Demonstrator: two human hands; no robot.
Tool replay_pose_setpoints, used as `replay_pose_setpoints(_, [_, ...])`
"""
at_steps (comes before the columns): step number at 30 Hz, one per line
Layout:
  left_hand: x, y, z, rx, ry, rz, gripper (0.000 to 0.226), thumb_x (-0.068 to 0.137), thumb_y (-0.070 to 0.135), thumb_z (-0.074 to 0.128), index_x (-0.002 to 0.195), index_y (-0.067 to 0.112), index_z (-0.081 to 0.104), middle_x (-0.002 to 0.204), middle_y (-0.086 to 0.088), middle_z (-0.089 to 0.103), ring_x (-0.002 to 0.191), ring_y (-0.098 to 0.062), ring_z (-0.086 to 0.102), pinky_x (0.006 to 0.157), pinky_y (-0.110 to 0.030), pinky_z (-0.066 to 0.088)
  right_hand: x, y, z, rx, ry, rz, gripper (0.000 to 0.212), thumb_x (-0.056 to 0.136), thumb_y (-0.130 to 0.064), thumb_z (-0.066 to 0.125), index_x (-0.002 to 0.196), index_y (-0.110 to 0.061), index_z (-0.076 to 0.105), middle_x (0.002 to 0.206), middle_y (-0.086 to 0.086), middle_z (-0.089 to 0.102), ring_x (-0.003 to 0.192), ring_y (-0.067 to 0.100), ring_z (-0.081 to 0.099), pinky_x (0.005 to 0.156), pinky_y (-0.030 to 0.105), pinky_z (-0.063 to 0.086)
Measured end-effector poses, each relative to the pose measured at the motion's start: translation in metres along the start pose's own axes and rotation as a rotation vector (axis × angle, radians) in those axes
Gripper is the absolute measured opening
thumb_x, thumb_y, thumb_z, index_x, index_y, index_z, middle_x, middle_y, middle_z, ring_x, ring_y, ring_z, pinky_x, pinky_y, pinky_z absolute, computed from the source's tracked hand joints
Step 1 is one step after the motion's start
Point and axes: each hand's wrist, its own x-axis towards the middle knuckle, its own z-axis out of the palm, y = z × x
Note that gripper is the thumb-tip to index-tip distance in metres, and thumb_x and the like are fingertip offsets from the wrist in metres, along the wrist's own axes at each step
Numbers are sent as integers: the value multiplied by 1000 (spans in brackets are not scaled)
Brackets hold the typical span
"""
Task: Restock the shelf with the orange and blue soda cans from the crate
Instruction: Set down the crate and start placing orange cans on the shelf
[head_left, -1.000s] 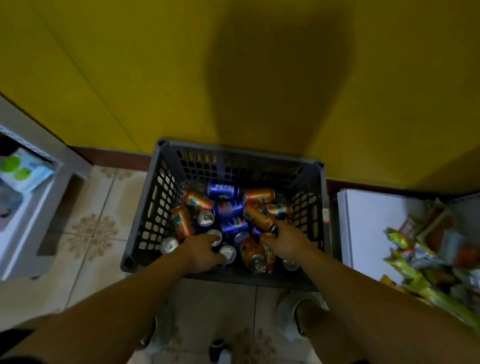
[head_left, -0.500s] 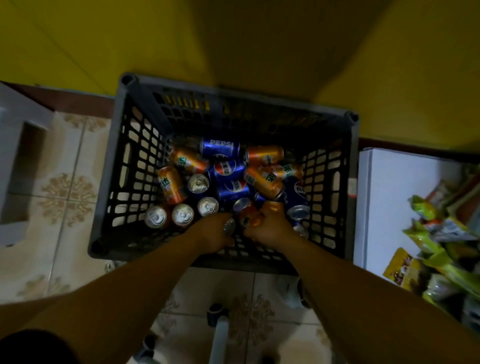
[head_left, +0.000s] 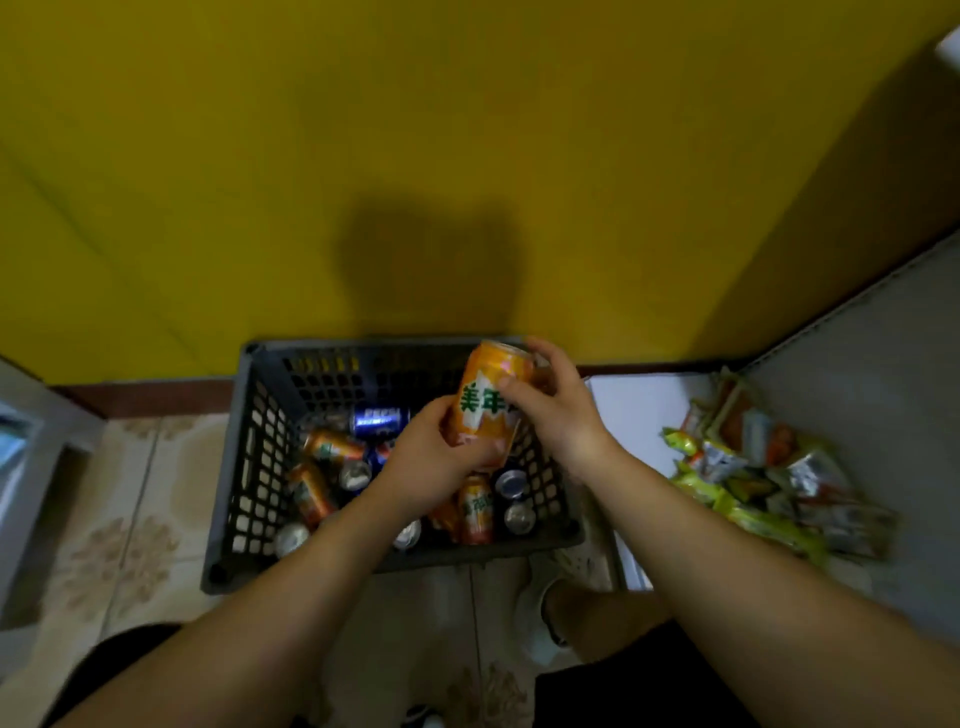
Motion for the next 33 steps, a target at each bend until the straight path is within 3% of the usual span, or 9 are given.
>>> replay_pose_setpoints(5, [-36,84,29,-71,-89,167,54,74,25,79,121,25,52,109,3,67,97,-13,66,88,-34,54,-51,-62,-36,134,163,-149,78,80,-22,76,144,-31,33,128,8,56,109,27,62,86,47,57])
replay_pose_setpoints(9, [-57,143,61,-67,-215,280,64,76,10,77,130,21,45,112,5,65,98,-5,65,83,-21,53,-97,-113,-86,87,326,-310,70,83,-17,73,142,-29,37,112,-5,59,96,10,64,81,39,59])
replay_pose_setpoints(14, [-72,214,121,-31,-354,419,69,78,5,73,135,21,37,108,12,59,96,-3,60,78,-16,49,-154,-161,-155,-30,499,-417,72,82,-22,74,142,-30,35,111,-14,53,90,-5,56,75,17,52])
replay_pose_setpoints(16, [-78,239,148,-9,-409,466,68,79,4,72,129,28,33,106,14,58,91,3,59,72,-12,50,-175,-174,-185,-67,587,-435,69,80,-26,75,140,-28,40,110,-14,55,92,-2,58,81,23,54])
replay_pose_setpoints(18, [-81,260,176,23,-482,499,70,78,4,72,135,23,35,118,5,59,100,-4,60,82,-18,49,-194,-183,-215,-86,675,-443,58,79,-27,75,131,-26,48,106,-11,61,92,5,62,83,32,57])
replay_pose_setpoints(21, [-80,285,218,116,-552,528,82,78,6,73,146,14,27,133,-2,51,114,-16,57,96,-30,47,-221,-187,-259,-68,769,-432,48,80,-27,75,121,-31,49,102,-11,61,91,5,61,78,28,57])
replay_pose_setpoints(24, [-73,303,260,241,-614,542,86,78,17,76,148,17,26,142,-6,46,124,-20,50,104,-38,43,-243,-181,-300,-22,838,-410,50,82,-25,74,123,-31,45,98,-17,56,91,5,59,80,28,53])
replay_pose_setpoints(29, [-57,317,326,575,-622,696,88,79,40,73,149,20,25,150,-5,37,136,-18,37,108,-32,35,-259,-160,-357,-67,990,-329,54,82,-24,74,129,-26,47,106,-12,55,101,12,56,90,34,50])
replay_pose_setpoints(33, [-30,326,359,1132,-458,918,77,86,68,43,148,25,29,155,1,28,142,-18,23,117,-47,14,-254,-143,-396,-61,1014,-287,60,82,-23,73,133,-29,41,116,-12,52,108,9,52,94,31,46])
